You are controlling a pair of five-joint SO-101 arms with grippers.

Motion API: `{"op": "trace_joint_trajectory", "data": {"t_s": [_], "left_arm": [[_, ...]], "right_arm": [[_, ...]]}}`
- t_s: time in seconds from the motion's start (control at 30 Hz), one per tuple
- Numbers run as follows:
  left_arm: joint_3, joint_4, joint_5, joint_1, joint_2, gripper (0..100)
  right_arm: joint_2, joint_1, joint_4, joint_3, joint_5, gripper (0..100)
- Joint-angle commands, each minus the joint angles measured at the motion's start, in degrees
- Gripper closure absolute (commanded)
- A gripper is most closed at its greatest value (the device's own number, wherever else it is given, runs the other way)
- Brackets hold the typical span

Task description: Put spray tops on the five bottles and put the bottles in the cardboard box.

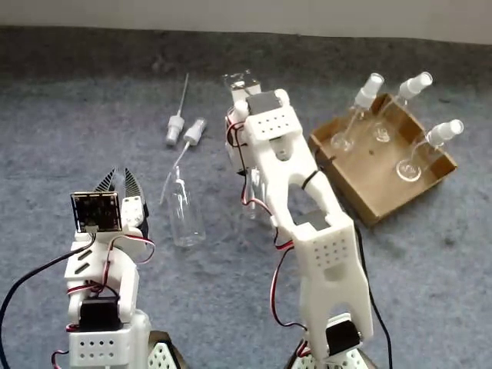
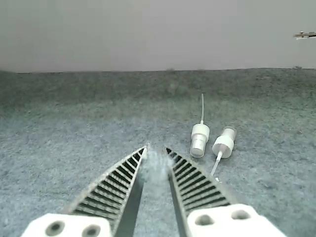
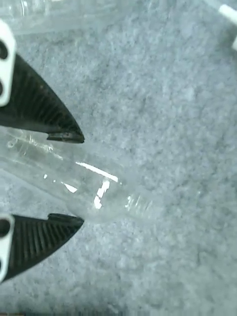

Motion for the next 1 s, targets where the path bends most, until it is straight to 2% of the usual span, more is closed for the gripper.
{"op": "trace_joint_trajectory", "data": {"t_s": [0.0, 0.17, 0.33, 0.57, 0.97], "left_arm": [[-0.6, -1.2, -0.7, 1.2, -0.6, 99], [-0.5, -1.2, -0.7, 1.2, -0.6, 99], [-0.5, -1.2, -0.7, 1.2, -0.6, 99], [-0.5, -1.2, -0.7, 1.3, -0.6, 99], [-0.4, -1.2, -0.7, 2.8, -0.6, 99]], "right_arm": [[-0.8, 2.5, 0.2, 1.9, 0.9, 81.3], [-1.0, 5.3, 0.7, 5.6, 1.1, 81.7], [-1.0, 7.3, 3.5, 7.4, 9.6, 81.8], [-1.7, 9.5, 11.6, 7.2, 15.3, 81.8], [-12.2, 9.8, 11.9, 6.6, 15.3, 81.4]]}}
